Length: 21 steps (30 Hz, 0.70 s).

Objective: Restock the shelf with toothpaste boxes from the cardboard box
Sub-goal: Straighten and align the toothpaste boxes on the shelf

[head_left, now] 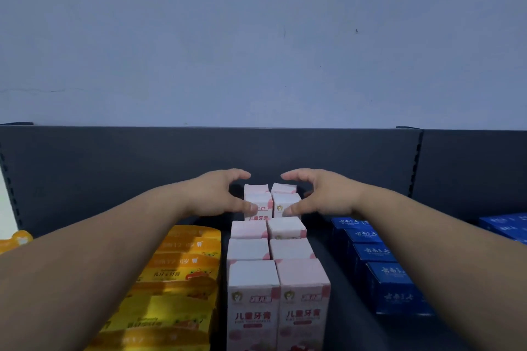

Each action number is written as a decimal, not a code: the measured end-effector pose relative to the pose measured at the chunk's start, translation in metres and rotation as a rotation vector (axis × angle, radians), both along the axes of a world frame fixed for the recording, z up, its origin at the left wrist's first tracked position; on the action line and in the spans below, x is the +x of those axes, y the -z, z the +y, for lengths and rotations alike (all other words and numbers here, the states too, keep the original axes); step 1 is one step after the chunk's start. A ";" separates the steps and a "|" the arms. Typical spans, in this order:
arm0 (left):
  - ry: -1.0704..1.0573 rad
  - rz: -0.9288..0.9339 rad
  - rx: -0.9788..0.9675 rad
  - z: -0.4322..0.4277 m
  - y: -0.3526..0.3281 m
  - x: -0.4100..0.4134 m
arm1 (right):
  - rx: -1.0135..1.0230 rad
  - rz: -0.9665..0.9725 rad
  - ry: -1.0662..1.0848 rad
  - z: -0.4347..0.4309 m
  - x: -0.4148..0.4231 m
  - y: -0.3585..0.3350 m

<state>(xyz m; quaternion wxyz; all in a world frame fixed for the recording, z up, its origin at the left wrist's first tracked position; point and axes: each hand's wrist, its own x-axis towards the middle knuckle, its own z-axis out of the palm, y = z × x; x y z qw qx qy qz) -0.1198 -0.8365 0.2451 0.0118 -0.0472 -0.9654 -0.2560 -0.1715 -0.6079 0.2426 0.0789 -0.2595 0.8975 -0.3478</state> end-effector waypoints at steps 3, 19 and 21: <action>0.027 -0.054 0.049 -0.001 0.002 -0.012 | -0.014 -0.056 -0.018 -0.003 -0.009 0.003; 0.125 -0.092 0.186 -0.012 0.001 0.012 | -0.126 -0.240 -0.095 -0.011 0.005 0.000; 0.127 -0.097 0.185 -0.012 -0.001 0.017 | -0.151 -0.277 -0.099 -0.011 0.006 -0.001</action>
